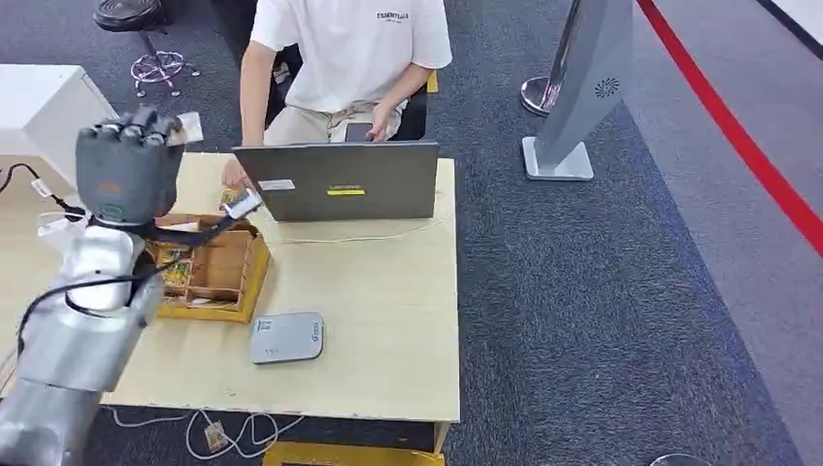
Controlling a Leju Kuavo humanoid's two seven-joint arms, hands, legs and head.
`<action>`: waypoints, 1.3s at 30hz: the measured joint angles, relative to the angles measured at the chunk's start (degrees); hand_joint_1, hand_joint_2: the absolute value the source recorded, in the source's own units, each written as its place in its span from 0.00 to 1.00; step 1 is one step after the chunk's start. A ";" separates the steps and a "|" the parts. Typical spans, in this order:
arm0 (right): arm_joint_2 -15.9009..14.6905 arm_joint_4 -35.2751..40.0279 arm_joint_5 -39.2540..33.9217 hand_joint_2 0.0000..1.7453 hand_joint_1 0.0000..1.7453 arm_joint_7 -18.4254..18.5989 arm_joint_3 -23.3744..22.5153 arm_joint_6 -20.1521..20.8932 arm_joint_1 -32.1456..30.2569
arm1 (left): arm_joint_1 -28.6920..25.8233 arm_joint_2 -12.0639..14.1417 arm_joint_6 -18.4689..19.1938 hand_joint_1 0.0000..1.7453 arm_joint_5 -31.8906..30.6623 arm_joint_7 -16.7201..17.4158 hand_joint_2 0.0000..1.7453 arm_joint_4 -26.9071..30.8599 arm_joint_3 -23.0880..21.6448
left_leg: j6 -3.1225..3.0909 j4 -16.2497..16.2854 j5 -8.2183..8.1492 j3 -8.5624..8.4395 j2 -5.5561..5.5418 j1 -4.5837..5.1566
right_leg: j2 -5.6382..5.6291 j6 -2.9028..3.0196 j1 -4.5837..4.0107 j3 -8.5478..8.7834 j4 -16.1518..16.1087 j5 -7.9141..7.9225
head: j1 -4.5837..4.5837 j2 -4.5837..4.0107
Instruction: Pass the card to the sensor for recognition and then transmit it.
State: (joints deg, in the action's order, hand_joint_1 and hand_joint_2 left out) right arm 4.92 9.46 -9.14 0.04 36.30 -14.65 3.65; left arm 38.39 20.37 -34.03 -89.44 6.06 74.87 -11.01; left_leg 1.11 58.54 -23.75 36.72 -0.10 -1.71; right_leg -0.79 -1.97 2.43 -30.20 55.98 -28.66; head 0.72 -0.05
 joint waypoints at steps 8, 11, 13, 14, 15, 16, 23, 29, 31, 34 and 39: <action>0.00 0.00 -0.61 0.00 0.00 -0.35 0.26 0.38 0.07 | 11.83 5.93 2.60 1.00 -0.37 7.74 1.00 -17.51 -3.52 | 0.00 0.00 -0.01 0.01 0.10 0.01 | -0.12 0.01 0.01 -0.07 0.00 -0.01 | -0.07 0.00; 0.00 0.00 -0.77 0.00 0.00 -0.63 0.26 0.40 0.13 | 12.08 6.15 1.83 1.00 -0.37 7.41 1.00 -20.30 -3.65 | 0.00 0.00 -0.01 0.05 0.09 0.01 | -0.13 0.01 0.01 -0.07 0.00 -0.01 | -0.05 0.00; 0.00 0.00 -0.90 0.00 0.00 -0.63 0.26 0.35 0.11 | 12.06 6.15 1.77 1.00 -0.37 7.32 1.00 -21.24 -3.74 | 0.00 0.00 -0.01 0.07 0.08 0.01 | -0.12 0.01 0.01 -0.08 -0.01 0.00 | -0.07 0.00; 0.00 0.00 -0.90 0.00 0.00 -0.65 0.26 0.33 0.12 | 12.01 6.12 1.77 0.00 -0.37 7.17 1.00 -21.52 -3.76 | 0.00 0.00 -0.01 0.07 0.08 0.01 | -0.12 0.01 0.01 -0.08 -0.01 0.00 | -0.05 0.00; 0.00 0.00 -0.90 0.00 0.00 -0.65 0.26 0.33 0.13 | 11.95 6.12 1.77 0.00 -0.37 6.99 1.00 -21.78 -3.76 | 0.00 0.00 -0.01 0.07 0.08 0.01 | -0.11 0.01 0.01 -0.08 -0.01 0.00 | -0.05 -0.02; 0.00 0.00 -0.90 0.00 0.00 -0.65 0.26 0.33 0.13 | 11.87 6.06 1.77 0.00 -0.37 6.66 1.00 -22.00 -3.76 | 0.00 0.00 -0.01 0.07 0.07 0.01 | -0.11 0.01 0.01 -0.08 -0.01 0.00 | -0.05 0.00; 0.00 0.00 -0.90 0.00 0.00 -0.72 0.26 0.27 0.12 | 10.67 5.66 1.59 0.00 -0.30 5.24 1.00 -22.57 -3.72 | 0.00 0.00 -0.01 0.07 0.07 0.01 | -0.11 0.01 0.00 -0.07 0.00 0.00 | -0.05 0.00; 0.00 0.00 -0.90 0.00 0.00 -0.74 0.26 0.27 0.12 | 10.14 5.47 0.92 0.00 -0.28 4.50 1.00 -22.81 -3.37 | 0.00 0.00 -0.01 0.07 0.07 0.01 | -0.11 0.01 0.01 -0.07 -0.01 0.00 | -0.05 0.00; 0.00 0.00 -0.90 0.00 0.00 -0.81 0.26 0.27 0.13 | 9.38 4.96 0.26 0.00 0.18 3.23 1.00 -22.57 -2.82 | 0.00 0.00 -0.01 0.07 0.07 0.01 | -0.10 0.01 0.01 -0.08 -0.01 0.00 | -0.05 -0.02; 0.00 0.00 -1.25 0.00 0.00 -0.79 0.24 0.07 0.12 | 6.37 3.28 0.50 0.00 3.35 0.35 1.00 -19.04 -2.21 | 0.00 0.00 -0.01 0.07 0.02 0.03 | -0.05 0.01 0.03 -0.05 -0.01 0.00 | -0.07 0.00; 0.02 0.00 -3.11 0.00 0.00 -0.81 -0.04 -0.98 0.01 | -8.54 0.14 6.36 0.00 3.80 0.11 1.00 0.16 -2.41 | -0.06 0.00 -0.15 0.06 0.24 0.20 | -0.33 0.00 0.17 -0.09 -0.03 -0.01 | -0.09 0.00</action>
State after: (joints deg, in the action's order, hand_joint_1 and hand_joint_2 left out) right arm 4.94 9.46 -12.24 -0.77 36.26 -15.63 3.67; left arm 29.85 20.50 -27.67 -85.64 6.17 75.03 -13.42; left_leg 1.05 58.54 -23.90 36.78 0.14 -1.50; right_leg -1.12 -1.97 2.59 -30.29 55.94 -28.67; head 0.63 -0.04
